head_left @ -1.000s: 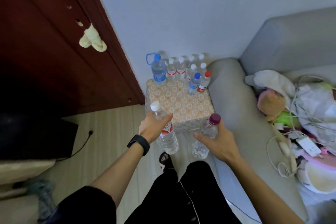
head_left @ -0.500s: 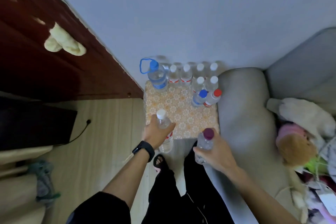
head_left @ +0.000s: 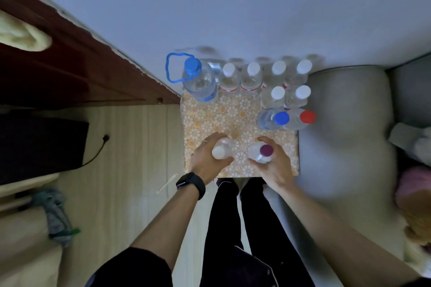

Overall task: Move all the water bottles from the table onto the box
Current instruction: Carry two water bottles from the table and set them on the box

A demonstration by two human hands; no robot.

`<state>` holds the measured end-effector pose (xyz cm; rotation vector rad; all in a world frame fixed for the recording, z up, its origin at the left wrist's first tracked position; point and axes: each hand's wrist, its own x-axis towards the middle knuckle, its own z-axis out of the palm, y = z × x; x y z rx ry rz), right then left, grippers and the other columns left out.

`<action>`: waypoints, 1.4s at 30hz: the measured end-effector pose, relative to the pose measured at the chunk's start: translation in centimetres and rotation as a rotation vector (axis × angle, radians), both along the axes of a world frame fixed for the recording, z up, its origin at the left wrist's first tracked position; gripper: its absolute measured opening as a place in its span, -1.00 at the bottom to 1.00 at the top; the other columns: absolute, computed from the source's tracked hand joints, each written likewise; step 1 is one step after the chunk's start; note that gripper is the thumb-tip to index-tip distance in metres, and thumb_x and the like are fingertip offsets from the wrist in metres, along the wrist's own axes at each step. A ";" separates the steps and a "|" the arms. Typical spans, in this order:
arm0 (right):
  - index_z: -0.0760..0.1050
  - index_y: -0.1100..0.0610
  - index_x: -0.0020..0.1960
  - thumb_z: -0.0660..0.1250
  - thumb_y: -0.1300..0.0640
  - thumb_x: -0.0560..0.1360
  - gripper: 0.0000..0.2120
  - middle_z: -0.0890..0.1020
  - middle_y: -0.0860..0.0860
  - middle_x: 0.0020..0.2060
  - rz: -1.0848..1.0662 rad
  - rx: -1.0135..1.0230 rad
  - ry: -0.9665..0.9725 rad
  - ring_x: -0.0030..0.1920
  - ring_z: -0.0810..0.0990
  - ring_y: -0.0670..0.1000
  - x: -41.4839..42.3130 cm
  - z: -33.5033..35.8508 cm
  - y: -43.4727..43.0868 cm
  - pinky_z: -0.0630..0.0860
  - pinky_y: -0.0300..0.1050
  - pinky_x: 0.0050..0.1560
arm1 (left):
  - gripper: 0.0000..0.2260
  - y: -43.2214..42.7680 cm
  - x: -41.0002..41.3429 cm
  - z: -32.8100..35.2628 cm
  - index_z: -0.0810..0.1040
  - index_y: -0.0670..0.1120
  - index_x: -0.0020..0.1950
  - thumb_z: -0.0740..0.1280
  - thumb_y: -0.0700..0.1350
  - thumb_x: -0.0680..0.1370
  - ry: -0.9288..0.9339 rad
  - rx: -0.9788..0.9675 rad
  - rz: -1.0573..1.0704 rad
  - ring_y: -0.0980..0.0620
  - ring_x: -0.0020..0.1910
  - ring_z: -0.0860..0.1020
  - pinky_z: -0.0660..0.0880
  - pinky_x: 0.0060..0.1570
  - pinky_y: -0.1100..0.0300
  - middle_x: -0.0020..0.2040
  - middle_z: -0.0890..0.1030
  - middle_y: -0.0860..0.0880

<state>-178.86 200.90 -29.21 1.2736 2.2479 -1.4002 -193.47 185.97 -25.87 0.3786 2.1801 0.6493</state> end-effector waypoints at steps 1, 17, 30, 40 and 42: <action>0.44 -0.06 0.39 0.60 -0.10 0.34 -0.32 0.57 -0.09 0.28 -0.011 -0.010 -0.010 0.29 0.51 -0.04 0.1 -0.4 -0.2 0.34 -0.26 0.24 | -0.42 -0.6 -0.2 -0.4 0.45 0.28 0.32 0.56 0.06 0.36 -0.021 0.004 0.001 0.01 0.21 0.56 0.56 0.12 0.01 0.35 0.53 0.15; 0.17 0.05 0.53 0.17 -0.19 0.60 -0.41 0.58 0.15 0.15 0.573 0.382 -0.337 -0.02 0.66 0.23 -1.1 3.3 0.8 0.56 0.05 -0.15 | -0.57 -0.8 -0.8 2.1 0.36 0.23 0.46 0.27 0.19 0.60 0.221 -0.188 -0.357 -0.06 0.15 0.62 0.50 0.02 0.09 0.57 0.24 0.14; 0.30 0.17 0.33 0.10 -0.09 0.67 -0.61 0.65 0.08 -0.17 0.673 0.519 -0.335 -0.19 0.67 0.16 -5.9 7.5 2.7 0.44 -0.07 -0.33 | -0.62 3.2 -4.7 1.6 0.38 -0.05 0.34 0.28 0.13 0.63 0.232 -0.057 -0.350 -0.14 0.00 0.63 0.53 -0.04 -0.02 0.15 0.65 -0.06; 0.28 0.21 0.32 0.12 -0.11 0.67 -0.58 0.67 0.10 -0.18 0.484 0.594 -0.236 -0.18 0.69 0.17 -12.3 6.7 5.7 0.36 -0.07 -0.38 | -0.63 7.9 -7.0 0.9 0.39 -0.05 0.37 0.31 0.07 0.62 0.272 0.031 -0.308 -0.13 0.05 0.63 0.51 -0.03 0.00 0.18 0.64 -0.07; 0.26 0.23 0.37 0.14 -0.10 0.67 -0.55 0.68 0.11 -0.17 0.476 0.606 -0.243 -0.18 0.69 0.17 -13.2 6.0 6.1 0.38 -0.07 -0.39 | -0.64 8.5 -7.3 0.3 0.39 -0.05 0.37 0.31 0.05 0.63 0.280 0.038 -0.300 -0.14 0.06 0.63 0.51 -0.01 0.01 0.18 0.64 -0.07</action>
